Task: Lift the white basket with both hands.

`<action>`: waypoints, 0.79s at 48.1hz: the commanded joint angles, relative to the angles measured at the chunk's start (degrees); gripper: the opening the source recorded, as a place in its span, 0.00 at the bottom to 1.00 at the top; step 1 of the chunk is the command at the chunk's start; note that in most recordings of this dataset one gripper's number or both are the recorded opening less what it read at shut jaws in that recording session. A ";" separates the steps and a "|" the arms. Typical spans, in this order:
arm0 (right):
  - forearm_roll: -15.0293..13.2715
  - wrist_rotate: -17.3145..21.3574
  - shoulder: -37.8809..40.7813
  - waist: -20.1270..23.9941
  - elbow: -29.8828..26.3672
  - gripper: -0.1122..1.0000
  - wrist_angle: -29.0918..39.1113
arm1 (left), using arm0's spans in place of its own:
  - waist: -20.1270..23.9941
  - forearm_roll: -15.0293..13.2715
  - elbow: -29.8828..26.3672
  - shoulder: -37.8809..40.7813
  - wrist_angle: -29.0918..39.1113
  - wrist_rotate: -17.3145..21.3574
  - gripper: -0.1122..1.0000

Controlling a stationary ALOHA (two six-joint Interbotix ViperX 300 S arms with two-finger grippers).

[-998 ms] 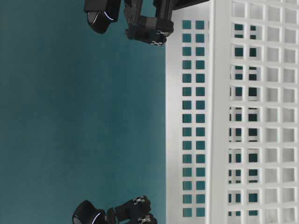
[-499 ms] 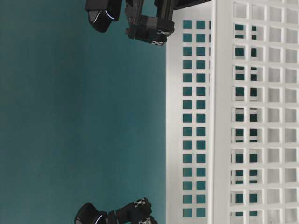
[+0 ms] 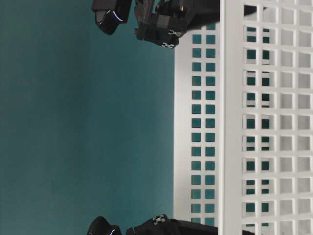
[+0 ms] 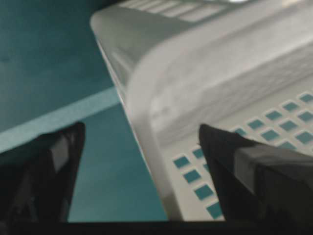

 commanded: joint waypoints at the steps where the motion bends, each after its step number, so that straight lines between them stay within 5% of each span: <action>1: -0.26 0.18 -0.18 -0.09 0.00 0.95 0.00 | -0.09 0.18 -0.26 -0.70 -0.26 0.09 0.92; 22: -0.70 -4.66 -14.85 -2.02 0.18 0.99 7.38 | -0.26 0.09 0.97 -15.29 2.29 0.53 0.91; 30: -0.88 -12.57 -22.06 -2.29 0.18 0.99 4.04 | -0.26 0.18 2.64 -24.26 2.55 2.55 0.91; 38: -0.88 -23.91 -26.98 -2.29 2.29 0.98 -6.50 | -0.26 0.18 4.04 -33.57 1.67 11.69 0.91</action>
